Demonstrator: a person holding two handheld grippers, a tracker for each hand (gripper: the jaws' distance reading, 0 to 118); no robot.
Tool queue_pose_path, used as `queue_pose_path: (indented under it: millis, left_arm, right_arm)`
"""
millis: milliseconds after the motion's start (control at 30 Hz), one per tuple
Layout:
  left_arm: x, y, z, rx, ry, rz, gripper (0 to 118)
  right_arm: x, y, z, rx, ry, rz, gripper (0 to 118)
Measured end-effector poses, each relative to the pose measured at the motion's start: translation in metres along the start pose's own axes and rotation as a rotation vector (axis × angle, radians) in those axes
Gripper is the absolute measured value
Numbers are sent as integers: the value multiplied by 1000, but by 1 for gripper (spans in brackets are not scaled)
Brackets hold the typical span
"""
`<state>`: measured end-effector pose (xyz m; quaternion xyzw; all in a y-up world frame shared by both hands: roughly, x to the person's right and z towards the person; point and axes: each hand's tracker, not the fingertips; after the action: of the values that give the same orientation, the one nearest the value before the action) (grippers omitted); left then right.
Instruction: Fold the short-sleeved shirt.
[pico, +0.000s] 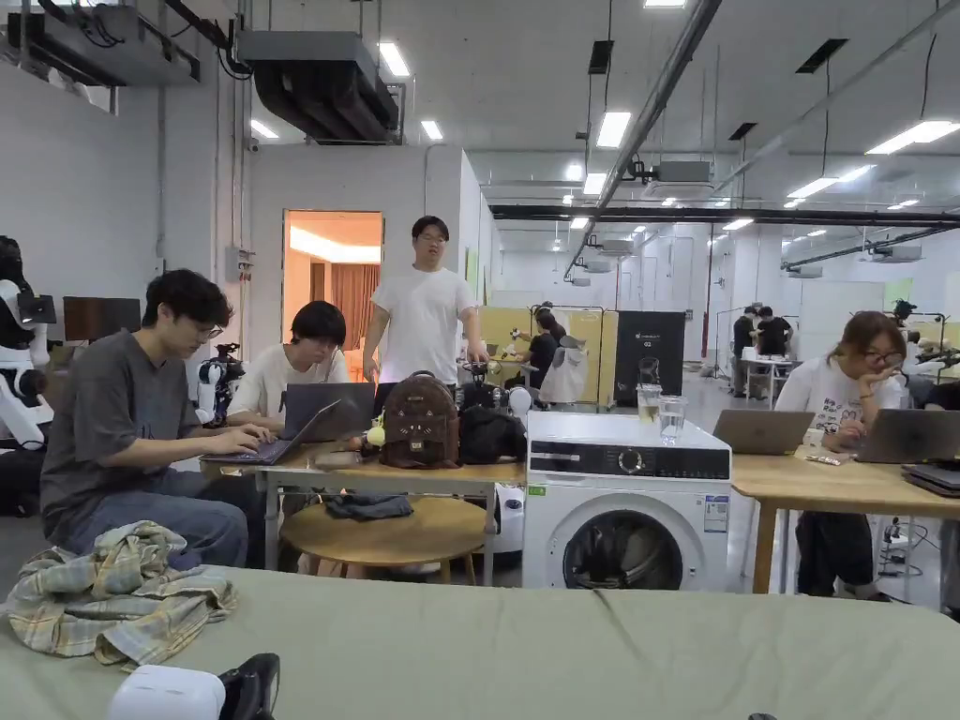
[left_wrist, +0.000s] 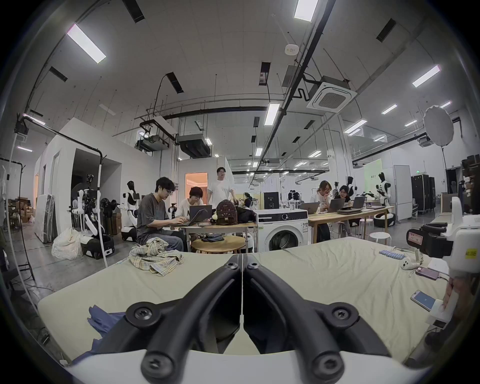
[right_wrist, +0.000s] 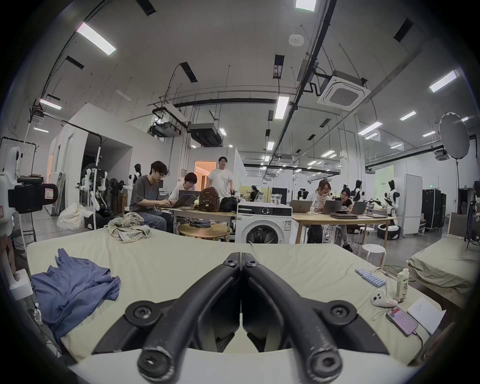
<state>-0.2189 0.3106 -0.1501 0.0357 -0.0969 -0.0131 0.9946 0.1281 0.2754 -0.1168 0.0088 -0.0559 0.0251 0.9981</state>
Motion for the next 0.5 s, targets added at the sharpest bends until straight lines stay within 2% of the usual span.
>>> queue_pose_path:
  millis: [500]
  left_arm:
    - [2, 10, 4, 37, 0, -10, 0]
  right_arm:
    - [1, 6, 1, 21, -4, -3, 0]
